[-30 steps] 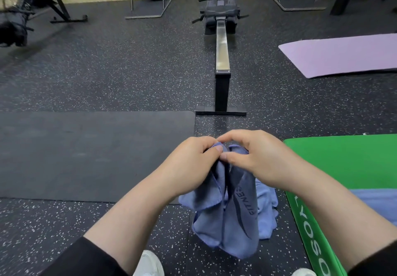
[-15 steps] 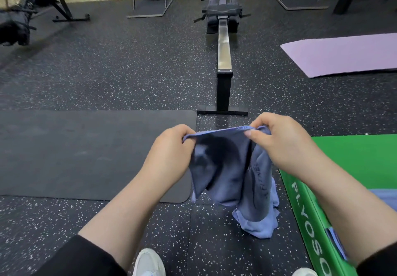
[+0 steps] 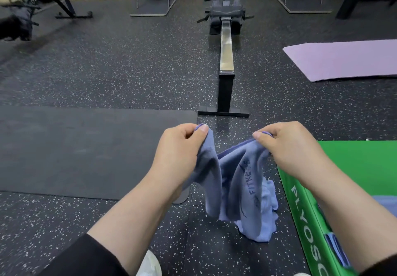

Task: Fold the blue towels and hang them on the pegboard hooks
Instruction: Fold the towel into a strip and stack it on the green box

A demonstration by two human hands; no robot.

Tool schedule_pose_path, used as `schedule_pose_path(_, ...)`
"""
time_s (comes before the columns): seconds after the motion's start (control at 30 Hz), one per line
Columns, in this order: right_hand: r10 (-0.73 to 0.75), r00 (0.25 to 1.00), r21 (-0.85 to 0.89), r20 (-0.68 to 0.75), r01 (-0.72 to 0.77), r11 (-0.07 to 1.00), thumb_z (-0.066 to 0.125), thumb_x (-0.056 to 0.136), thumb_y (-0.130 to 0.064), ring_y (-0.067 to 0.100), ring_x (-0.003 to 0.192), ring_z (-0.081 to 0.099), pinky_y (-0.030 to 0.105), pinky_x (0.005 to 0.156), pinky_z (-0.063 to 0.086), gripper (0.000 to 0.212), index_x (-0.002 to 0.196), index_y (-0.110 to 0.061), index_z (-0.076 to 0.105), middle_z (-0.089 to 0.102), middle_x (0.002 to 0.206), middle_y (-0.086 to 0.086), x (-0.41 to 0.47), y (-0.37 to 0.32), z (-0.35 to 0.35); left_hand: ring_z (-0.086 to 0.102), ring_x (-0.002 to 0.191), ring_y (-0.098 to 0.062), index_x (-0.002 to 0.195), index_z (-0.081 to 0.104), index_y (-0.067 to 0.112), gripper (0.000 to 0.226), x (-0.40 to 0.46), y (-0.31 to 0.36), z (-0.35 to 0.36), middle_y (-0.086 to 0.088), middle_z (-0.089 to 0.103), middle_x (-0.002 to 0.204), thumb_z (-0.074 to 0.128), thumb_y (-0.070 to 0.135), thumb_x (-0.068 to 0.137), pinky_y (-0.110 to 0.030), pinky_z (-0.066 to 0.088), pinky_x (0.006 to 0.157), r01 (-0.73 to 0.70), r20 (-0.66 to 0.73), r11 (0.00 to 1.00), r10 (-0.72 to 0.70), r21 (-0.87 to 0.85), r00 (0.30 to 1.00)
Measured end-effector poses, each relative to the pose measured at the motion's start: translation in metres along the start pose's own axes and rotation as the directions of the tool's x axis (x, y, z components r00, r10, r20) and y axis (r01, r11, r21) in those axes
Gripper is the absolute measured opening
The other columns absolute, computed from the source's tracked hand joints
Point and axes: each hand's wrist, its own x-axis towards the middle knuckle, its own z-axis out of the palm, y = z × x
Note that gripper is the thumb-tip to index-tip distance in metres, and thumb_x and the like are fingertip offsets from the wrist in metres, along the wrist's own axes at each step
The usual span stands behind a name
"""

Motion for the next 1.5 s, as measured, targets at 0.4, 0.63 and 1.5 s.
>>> schedule_pose_path(0.4, -0.013, 0.996, 0.098, -0.09, 0.022, 0.995, 0.06, 0.098, -0.035, 0.015, 0.052, 0.021, 0.034, 0.051, 0.018, 0.055, 0.06, 0.002, 0.044, 0.03, 0.055, 0.004, -0.005, -0.012, -0.001, 0.061, 0.069, -0.017, 0.081, 0.075, 0.019, 0.021, -0.001, 0.004, 0.013, -0.008, 0.074, 0.083, 0.065, 0.03, 0.095, -0.053, 0.059, 0.08, -0.025, -0.082, 0.99, 0.014, -0.136, 0.997)
schedule_pose_path(0.63, -0.066, 0.986, 0.404, 0.151, -0.001, 0.915, 0.054, 0.086, -0.049, 0.017, 0.066, 0.037, 0.052, 0.064, 0.045, 0.053, 0.068, 0.0, 0.044, 0.039, 0.065, 0.007, -0.013, -0.022, 0.016, 0.061, 0.066, 0.001, 0.08, 0.078, 0.023, 0.015, -0.012, 0.011, 0.023, 0.013, 0.074, 0.074, 0.07, 0.025, 0.093, -0.019, 0.051, 0.067, -0.088, -0.057, 0.994, 0.085, -0.058, 0.995)
schedule_pose_path(1.5, -0.343, 0.929, 0.036, 0.143, 0.341, 0.939, 0.05, 0.091, -0.006, 0.001, 0.065, 0.052, 0.016, 0.062, 0.04, 0.027, 0.081, -0.026, 0.066, 0.064, 0.071, -0.01, -0.034, -0.045, -0.016, 0.06, 0.087, 0.001, 0.119, 0.063, 0.039, 0.025, -0.012, -0.001, -0.019, 0.019, 0.067, 0.099, 0.057, 0.024, 0.1, -0.009, 0.045, 0.075, -0.268, 0.269, 0.939, 0.206, 0.217, 0.941)
